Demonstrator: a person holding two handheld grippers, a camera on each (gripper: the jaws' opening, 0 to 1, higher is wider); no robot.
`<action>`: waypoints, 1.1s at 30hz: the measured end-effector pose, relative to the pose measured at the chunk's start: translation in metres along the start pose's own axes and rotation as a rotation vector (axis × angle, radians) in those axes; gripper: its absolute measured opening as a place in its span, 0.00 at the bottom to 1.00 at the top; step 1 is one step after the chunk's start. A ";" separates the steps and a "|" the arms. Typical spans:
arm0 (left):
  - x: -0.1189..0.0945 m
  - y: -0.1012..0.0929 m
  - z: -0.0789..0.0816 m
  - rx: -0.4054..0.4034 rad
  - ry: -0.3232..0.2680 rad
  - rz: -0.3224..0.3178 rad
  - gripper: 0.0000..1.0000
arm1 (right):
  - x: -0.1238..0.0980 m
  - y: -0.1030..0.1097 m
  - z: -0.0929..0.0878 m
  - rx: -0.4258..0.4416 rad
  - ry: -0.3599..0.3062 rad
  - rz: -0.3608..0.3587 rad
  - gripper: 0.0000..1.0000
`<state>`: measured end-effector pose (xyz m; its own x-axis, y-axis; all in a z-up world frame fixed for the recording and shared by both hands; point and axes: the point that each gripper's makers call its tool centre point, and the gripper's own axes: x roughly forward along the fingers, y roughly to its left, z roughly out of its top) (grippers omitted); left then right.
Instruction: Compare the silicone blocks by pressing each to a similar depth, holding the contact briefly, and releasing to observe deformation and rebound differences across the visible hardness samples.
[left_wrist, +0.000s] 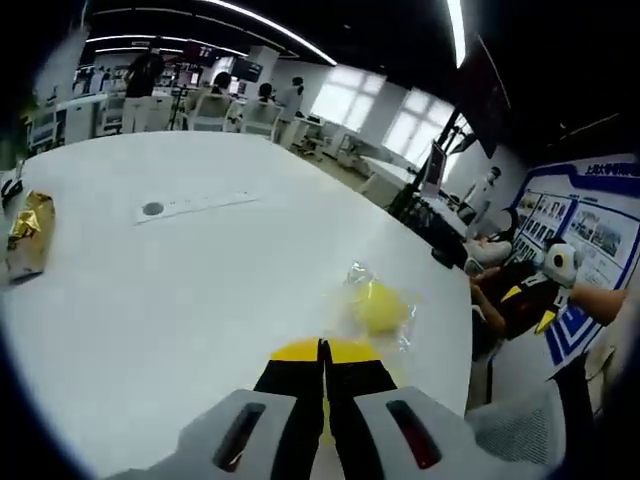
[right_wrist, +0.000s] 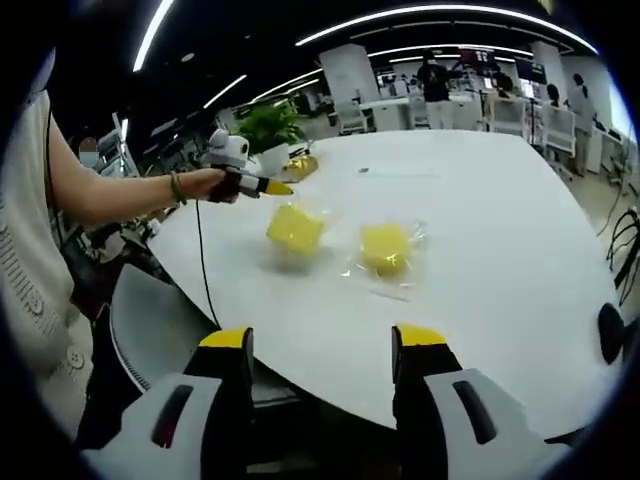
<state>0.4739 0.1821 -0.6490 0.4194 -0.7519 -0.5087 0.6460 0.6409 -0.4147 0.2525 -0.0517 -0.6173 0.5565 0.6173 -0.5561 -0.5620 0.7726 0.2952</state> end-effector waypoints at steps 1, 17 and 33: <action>0.002 0.007 -0.002 -0.011 0.004 0.012 0.00 | 0.000 0.000 -0.003 0.007 0.006 -0.001 0.51; 0.025 0.064 -0.032 -0.007 0.091 0.112 0.00 | 0.002 -0.006 0.001 0.029 -0.009 -0.024 0.50; 0.006 0.059 -0.022 0.002 0.047 0.247 0.06 | 0.000 -0.004 0.010 0.030 -0.036 -0.014 0.49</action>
<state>0.5005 0.2189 -0.6936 0.5349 -0.5641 -0.6290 0.5285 0.8042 -0.2719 0.2606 -0.0536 -0.6109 0.5860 0.6111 -0.5322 -0.5360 0.7848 0.3109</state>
